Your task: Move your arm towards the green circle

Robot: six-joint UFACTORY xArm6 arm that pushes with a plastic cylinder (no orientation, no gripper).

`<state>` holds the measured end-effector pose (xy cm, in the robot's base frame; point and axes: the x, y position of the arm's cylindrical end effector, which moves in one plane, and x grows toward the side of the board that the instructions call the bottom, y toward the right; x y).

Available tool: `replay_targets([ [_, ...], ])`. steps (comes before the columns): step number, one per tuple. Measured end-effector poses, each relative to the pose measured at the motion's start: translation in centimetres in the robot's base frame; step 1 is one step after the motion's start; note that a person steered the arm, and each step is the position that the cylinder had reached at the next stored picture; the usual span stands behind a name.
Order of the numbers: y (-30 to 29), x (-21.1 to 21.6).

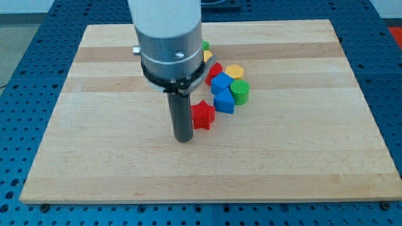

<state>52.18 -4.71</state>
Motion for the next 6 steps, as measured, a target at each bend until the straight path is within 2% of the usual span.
replay_targets([
  [1, -0.7, 1.1],
  [2, 5.9, 7.0],
  [3, 15.3, 5.3],
  [4, 19.8, -0.9],
  [5, 20.4, -7.4],
  [6, 19.5, -11.4],
])
